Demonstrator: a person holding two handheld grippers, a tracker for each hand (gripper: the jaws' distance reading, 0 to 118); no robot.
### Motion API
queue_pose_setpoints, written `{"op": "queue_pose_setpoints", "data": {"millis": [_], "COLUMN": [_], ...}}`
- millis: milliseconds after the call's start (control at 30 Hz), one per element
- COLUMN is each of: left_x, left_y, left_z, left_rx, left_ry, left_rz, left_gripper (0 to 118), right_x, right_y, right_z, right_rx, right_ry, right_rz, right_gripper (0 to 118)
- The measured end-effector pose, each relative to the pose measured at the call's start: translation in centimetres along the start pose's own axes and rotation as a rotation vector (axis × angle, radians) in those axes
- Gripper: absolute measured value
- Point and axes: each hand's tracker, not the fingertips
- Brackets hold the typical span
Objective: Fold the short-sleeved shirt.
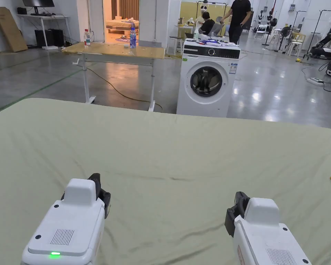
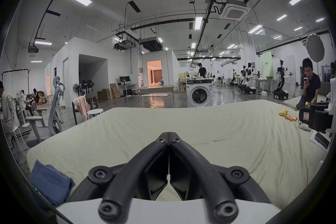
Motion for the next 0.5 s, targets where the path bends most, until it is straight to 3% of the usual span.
{"op": "queue_pose_setpoints", "data": {"millis": [67,133,167,500], "left_x": [-0.12,-0.14,-0.31,-0.70], "left_y": [0.06,0.08,0.10,0.27], "left_z": [-0.09,-0.02,-0.11,-0.35], "left_rx": [0.003,0.007,0.008,0.013], "left_ry": [0.000,0.001,0.003,0.034], "left_rz": [-0.005,-0.005,-0.002,-0.012], "left_gripper": [18,48,59,86], "right_x": [-0.07,-0.04,-0.07,0.06], "right_y": [0.00,-0.01,-0.03,0.28], "right_z": [-0.06,-0.13,-0.21,-0.60], "right_rx": [0.003,0.002,0.002,0.007], "right_ry": [-0.005,-0.008,-0.014,-0.067], "right_rz": [0.005,0.007,0.008,0.007], "right_gripper": [17,60,72,86]}}
